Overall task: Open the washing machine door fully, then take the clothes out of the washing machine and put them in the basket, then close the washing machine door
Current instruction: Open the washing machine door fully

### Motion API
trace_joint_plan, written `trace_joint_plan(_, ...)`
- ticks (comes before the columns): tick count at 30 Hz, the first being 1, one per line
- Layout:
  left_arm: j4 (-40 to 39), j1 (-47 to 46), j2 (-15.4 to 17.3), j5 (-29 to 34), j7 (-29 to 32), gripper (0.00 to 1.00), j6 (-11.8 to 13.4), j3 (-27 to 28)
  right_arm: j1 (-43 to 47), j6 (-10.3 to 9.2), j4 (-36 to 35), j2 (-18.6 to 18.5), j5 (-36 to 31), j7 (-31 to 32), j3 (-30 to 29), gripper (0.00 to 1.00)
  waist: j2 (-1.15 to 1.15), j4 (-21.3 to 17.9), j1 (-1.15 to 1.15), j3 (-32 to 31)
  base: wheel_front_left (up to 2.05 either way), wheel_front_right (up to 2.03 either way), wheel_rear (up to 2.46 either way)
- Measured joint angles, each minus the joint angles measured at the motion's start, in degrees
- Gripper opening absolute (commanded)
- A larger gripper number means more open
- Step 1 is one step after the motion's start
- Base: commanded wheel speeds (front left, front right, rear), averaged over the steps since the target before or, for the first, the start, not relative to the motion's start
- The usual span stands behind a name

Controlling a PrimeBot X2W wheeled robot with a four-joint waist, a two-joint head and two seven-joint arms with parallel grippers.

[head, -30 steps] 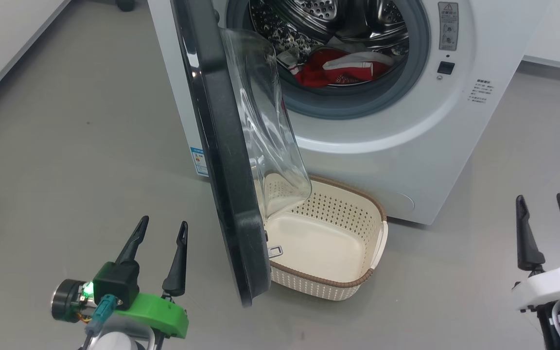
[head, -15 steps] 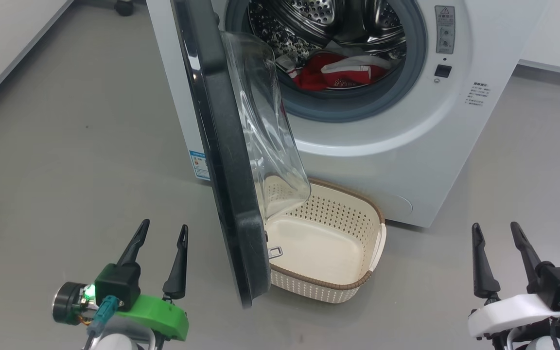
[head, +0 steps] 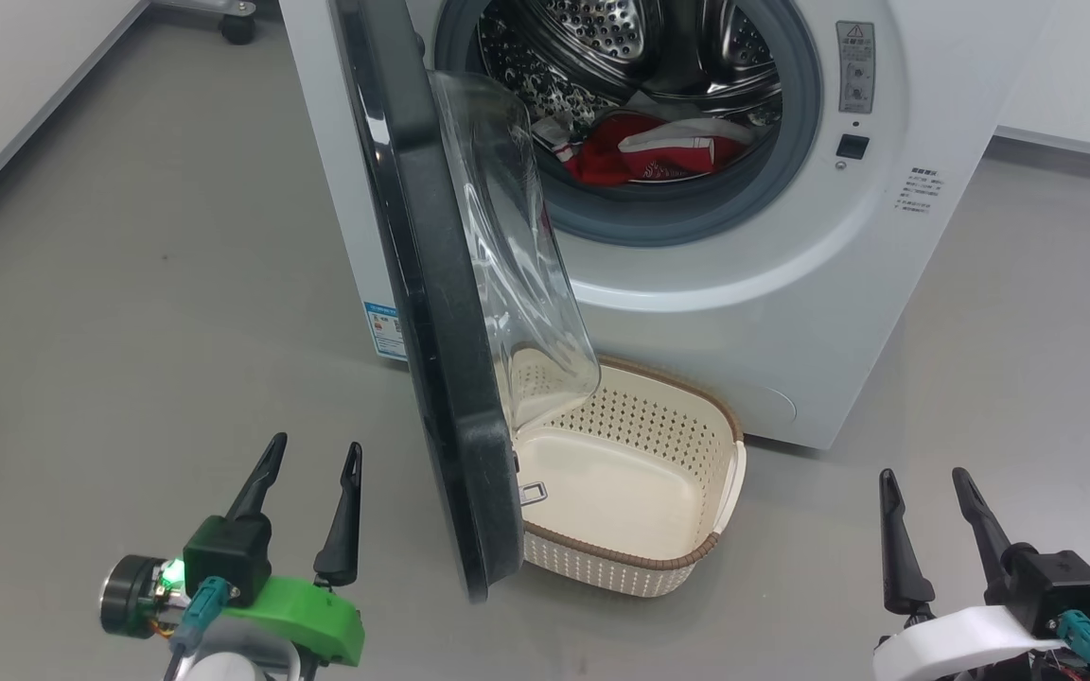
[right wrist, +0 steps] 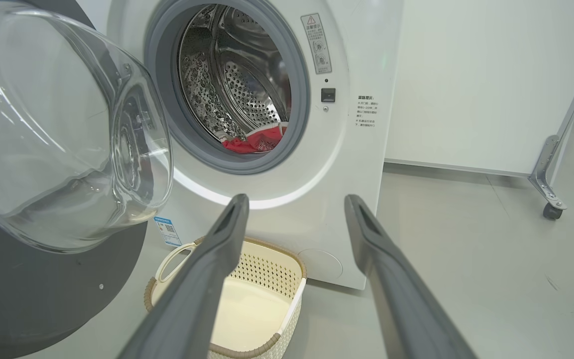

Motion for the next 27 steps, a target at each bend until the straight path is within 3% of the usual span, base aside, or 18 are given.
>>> trace_joint_plan(16, 1.0, 0.0, 0.0, 0.0, 0.0, 1.0, 0.5, 0.3, 0.6, 0.68, -0.1, 1.4, -1.5, 0.0, 0.3, 1.0, 0.0, -0.4, 0.0, -0.1, 0.0, 0.0, 0.0)
trace_joint_plan(17, 1.0, 0.0, 0.0, 0.0, 0.0, 0.95, 0.6, 0.3, 0.6, 0.71, -0.1, 1.4, -1.6, 0.0, 0.3, 1.0, 0.0, -0.5, 0.0, -0.1, 0.0, 0.0, 0.0)
trace_joint_plan(18, 1.1, 0.0, 0.0, 0.0, 0.0, 0.51, 0.6, 0.3, 0.7, 0.71, -0.1, 1.4, -1.6, 0.0, 0.3, 1.0, 0.0, -0.5, 0.0, -0.1, 0.0, 0.0, 0.0)
trace_joint_plan(19, 1.1, 0.0, 0.0, 0.0, 0.0, 0.22, 0.6, 0.3, 0.8, 0.73, -0.1, 1.5, -1.6, 0.0, 0.3, 1.0, 0.0, -0.5, 0.0, -0.1, 0.0, 0.0, 0.0)
trace_joint_plan(20, 1.2, 0.0, 0.0, 0.0, 0.0, 0.0, 0.8, 0.4, 0.8, 0.82, 0.0, 1.5, -1.8, 0.0, 0.2, 1.0, 0.0, -0.5, 0.0, -0.1, 0.0, 0.0, 0.0)
trace_joint_plan(27, 1.5, 0.0, 0.0, 0.0, 0.0, 0.0, 1.3, 0.6, 1.0, 1.2, 0.0, 1.8, -2.7, 0.0, -0.2, 1.0, 0.0, -0.5, 0.0, -0.2, 0.0, 0.0, 0.0)
